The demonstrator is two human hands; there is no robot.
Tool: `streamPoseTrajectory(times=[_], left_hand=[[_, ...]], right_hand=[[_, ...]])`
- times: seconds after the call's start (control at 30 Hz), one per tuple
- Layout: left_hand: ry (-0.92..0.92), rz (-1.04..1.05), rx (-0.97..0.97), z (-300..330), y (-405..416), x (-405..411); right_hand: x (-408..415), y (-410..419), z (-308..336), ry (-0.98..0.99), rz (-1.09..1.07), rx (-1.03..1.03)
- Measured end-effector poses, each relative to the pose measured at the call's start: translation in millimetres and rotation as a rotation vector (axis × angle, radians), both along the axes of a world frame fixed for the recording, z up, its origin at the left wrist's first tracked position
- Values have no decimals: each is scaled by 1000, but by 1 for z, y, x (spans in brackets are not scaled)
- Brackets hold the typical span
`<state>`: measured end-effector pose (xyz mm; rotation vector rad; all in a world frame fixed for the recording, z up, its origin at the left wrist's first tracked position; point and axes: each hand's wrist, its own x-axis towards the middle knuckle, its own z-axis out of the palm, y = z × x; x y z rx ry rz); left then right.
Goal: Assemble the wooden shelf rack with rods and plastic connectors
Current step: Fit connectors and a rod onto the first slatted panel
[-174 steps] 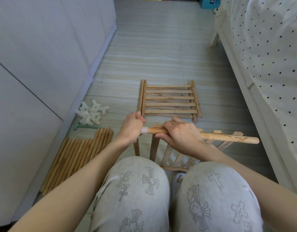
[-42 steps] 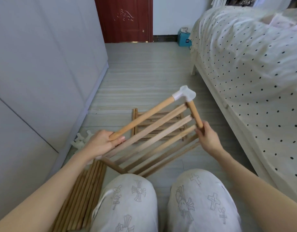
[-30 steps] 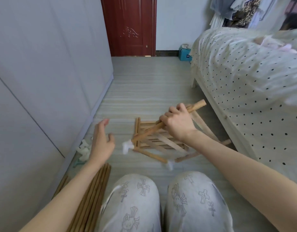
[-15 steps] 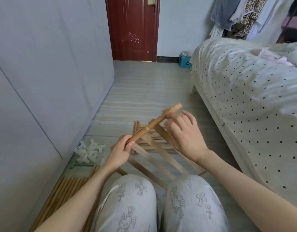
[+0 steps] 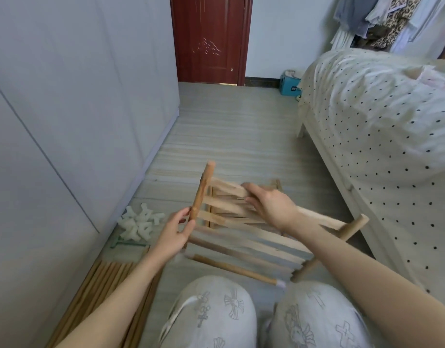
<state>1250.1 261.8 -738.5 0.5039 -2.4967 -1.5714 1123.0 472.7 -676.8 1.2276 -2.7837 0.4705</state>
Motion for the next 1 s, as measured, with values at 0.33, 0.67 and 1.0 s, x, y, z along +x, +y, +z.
streamPoseTrajectory(times=[0.33, 0.67, 1.0], left_hand=[[-18, -105, 160, -56, -7, -34], [-18, -163, 119, -126, -36, -63], [-753, 24, -653, -215, -146, -94]], right_hand=[[-42, -30, -76, 45, 83, 258], [-77, -57, -119, 169, 54, 161], [-100, -68, -129, 285, 24, -6]])
